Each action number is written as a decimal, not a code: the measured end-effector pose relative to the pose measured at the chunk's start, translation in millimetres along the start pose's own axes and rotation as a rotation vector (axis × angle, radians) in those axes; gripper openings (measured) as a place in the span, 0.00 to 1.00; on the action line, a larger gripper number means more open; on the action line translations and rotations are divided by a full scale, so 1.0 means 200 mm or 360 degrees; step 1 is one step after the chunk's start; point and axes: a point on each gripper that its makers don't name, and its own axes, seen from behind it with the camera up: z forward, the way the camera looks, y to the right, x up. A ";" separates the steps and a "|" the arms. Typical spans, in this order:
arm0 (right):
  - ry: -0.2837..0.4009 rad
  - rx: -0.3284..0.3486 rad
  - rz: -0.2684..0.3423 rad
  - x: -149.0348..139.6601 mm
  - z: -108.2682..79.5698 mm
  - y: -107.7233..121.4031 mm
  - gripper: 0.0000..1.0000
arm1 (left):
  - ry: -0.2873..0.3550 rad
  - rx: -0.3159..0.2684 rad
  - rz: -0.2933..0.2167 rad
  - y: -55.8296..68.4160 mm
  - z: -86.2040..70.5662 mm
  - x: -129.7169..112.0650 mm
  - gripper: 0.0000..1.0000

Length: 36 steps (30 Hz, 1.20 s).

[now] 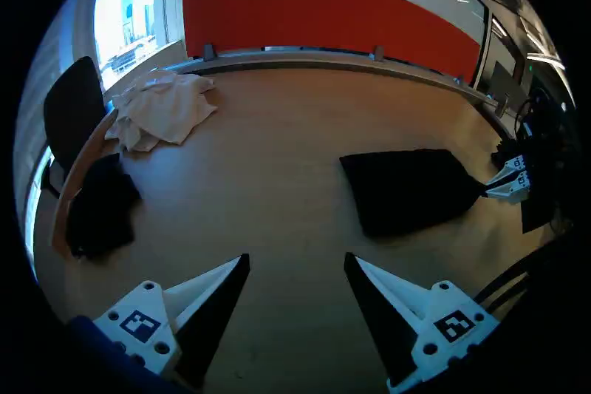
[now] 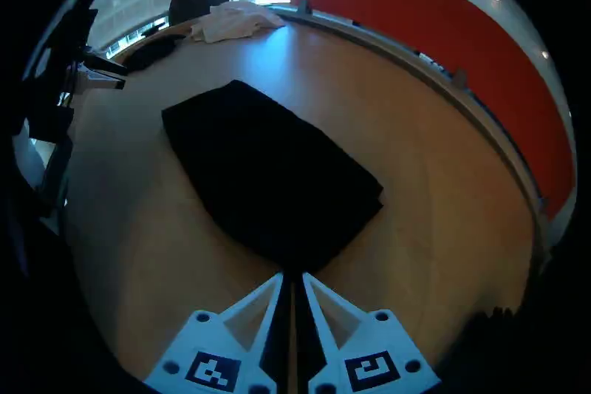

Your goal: Fold towel

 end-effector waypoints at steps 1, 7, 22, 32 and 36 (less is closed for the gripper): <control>0.0007 -0.0003 -0.0001 0.01 0.00 0.00 0.05 | 0.0001 0.0000 0.0000 0.00 0.00 0.00 0.95; 0.0057 -0.0021 -0.0019 0.09 -0.02 0.02 0.05 | 0.0005 0.0003 -0.0001 -0.01 0.00 0.01 0.95; 0.0227 -0.0067 -0.0137 0.42 -0.15 0.06 0.05 | 0.0016 0.0005 0.0001 -0.02 -0.01 0.01 0.95; 0.0330 -0.0059 -0.0234 0.67 -0.17 0.06 0.05 | 0.0024 0.0008 -0.0004 -0.02 -0.01 0.02 0.95; 0.0364 -0.0047 -0.0268 0.75 -0.17 0.05 0.05 | 0.0023 0.0009 -0.0003 -0.01 -0.01 0.02 0.95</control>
